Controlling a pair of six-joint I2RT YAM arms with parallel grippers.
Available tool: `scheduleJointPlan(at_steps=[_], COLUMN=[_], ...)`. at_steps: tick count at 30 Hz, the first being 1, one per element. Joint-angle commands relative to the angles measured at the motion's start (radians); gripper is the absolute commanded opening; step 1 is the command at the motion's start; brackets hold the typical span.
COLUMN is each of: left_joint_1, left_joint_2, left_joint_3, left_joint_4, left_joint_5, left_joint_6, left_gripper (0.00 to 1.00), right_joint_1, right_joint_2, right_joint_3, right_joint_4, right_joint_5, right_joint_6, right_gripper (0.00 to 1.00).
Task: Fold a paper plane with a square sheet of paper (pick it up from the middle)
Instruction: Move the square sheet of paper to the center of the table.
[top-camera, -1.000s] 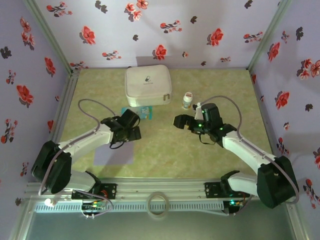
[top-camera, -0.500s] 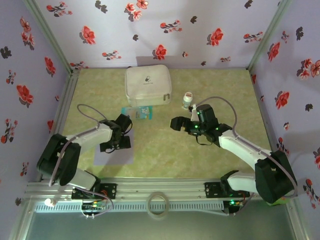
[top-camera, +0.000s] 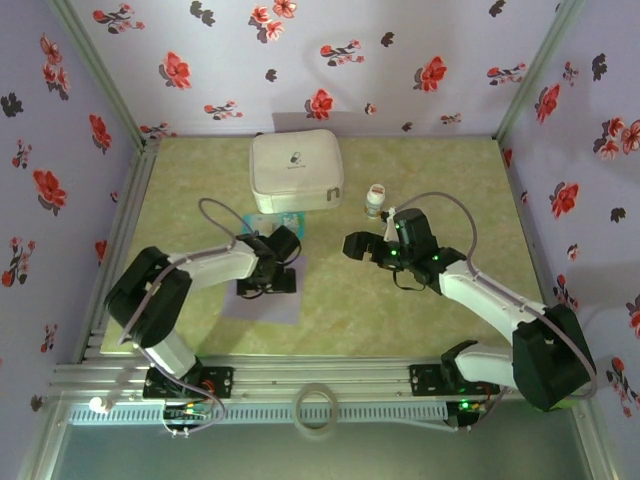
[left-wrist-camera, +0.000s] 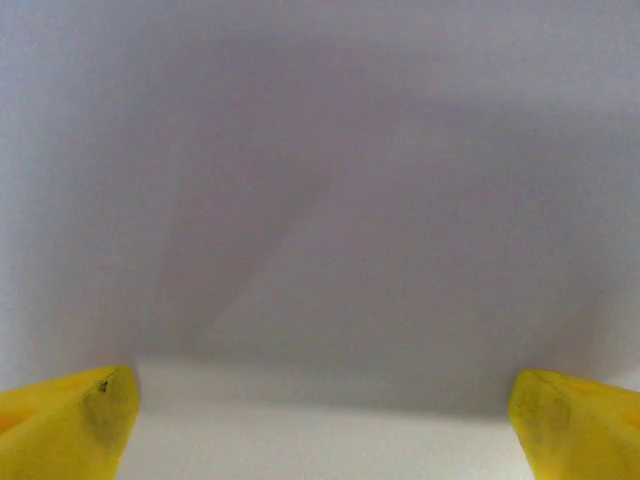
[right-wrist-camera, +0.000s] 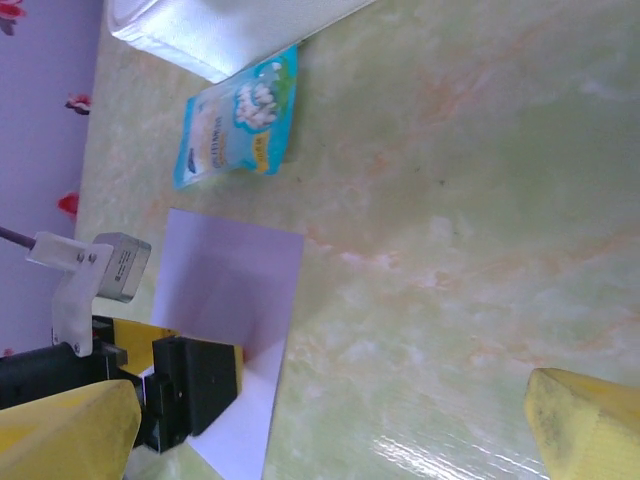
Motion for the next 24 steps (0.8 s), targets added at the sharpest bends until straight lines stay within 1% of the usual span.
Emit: scheduleJointPlan(at_steps=[1, 5, 8, 11, 14, 17, 20, 22, 24], left_joint_1=[-0.075, -0.133, -0.149, -0.158, -0.167, -0.165, -0.163, -0.143, -0.129], left_joint_2=[0.076, 0.146, 0.18, 0.189, 0.158, 0.127, 0.113, 0.12, 0.124], left_joint_3=[0.069, 0.165, 0.208, 0.232, 0.235, 0.248, 0.264, 0.278, 0.292], left_joint_4=[0.04, 0.065, 0.084, 0.103, 0.093, 0.067, 0.046, 0.014, -0.035], left_joint_5=[0.046, 0.056, 0.06, 0.059, 0.006, -0.033, -0.039, 0.014, 0.016], left_joint_6=[-0.095, -0.149, -0.19, -0.231, -0.239, -0.19, -0.082, 0.001, 0.04], left_gripper=[0.96, 0.96, 0.96, 0.94, 0.93, 0.94, 0.94, 0.94, 0.94], right_joint_1=[0.008, 0.003, -0.01, -0.036, -0.05, -0.049, -0.049, -0.049, -0.049], right_joint_2=[-0.026, -0.048, -0.055, -0.051, -0.05, -0.067, -0.097, -0.115, -0.129], right_joint_3=[0.019, 0.002, -0.008, -0.026, -0.059, -0.134, -0.185, -0.19, -0.182], right_joint_4=[-0.088, -0.162, -0.214, -0.225, -0.206, -0.085, 0.005, 0.007, -0.028], right_joint_5=[0.088, 0.209, 0.276, 0.257, 0.218, 0.137, 0.098, 0.097, 0.122], right_joint_6=[-0.018, 0.012, 0.059, 0.078, 0.131, 0.238, 0.286, 0.279, 0.268], right_gripper=[0.99, 0.99, 0.99, 0.99, 0.99, 0.99, 0.99, 0.99, 0.99])
